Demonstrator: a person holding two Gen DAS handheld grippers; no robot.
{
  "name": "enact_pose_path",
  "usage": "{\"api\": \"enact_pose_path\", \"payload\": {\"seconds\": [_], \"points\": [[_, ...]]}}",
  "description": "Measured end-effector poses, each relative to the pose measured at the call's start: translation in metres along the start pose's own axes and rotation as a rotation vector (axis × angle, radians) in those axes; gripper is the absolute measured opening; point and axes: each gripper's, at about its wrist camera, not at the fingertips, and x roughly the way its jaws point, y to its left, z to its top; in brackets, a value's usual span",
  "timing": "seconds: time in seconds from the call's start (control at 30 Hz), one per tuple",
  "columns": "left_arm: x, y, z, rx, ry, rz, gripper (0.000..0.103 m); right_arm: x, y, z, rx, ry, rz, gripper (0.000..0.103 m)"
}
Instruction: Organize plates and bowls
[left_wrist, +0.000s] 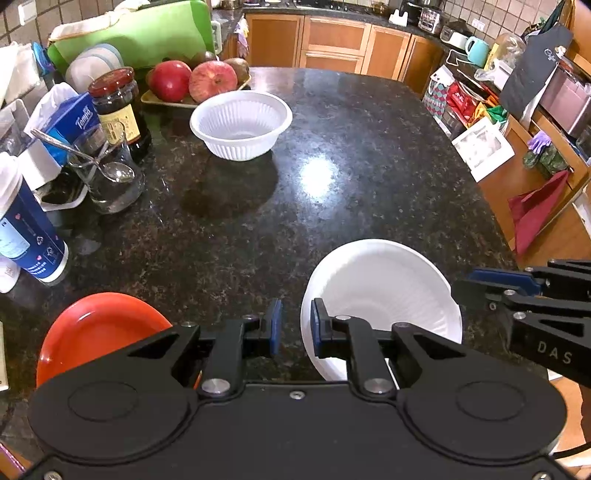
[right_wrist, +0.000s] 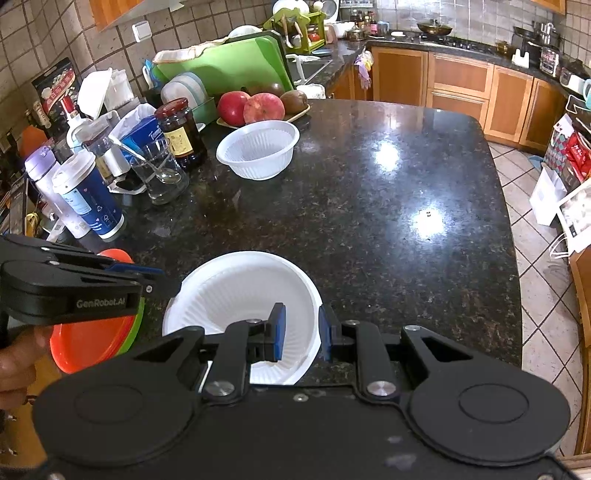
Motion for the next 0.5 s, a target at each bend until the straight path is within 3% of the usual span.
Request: {"api": "enact_pose_path", "payload": {"seconds": [0.27, 0.5], "points": [[-0.014, -0.005, 0.0, 0.014, -0.038, 0.001, 0.023, -0.012, 0.0, 0.003, -0.003, -0.038, 0.011, 0.022], [-0.026, -0.002, 0.017, -0.002, -0.127, 0.042, 0.023, -0.033, -0.007, 0.027, -0.001, -0.141, 0.015, 0.023]]}}
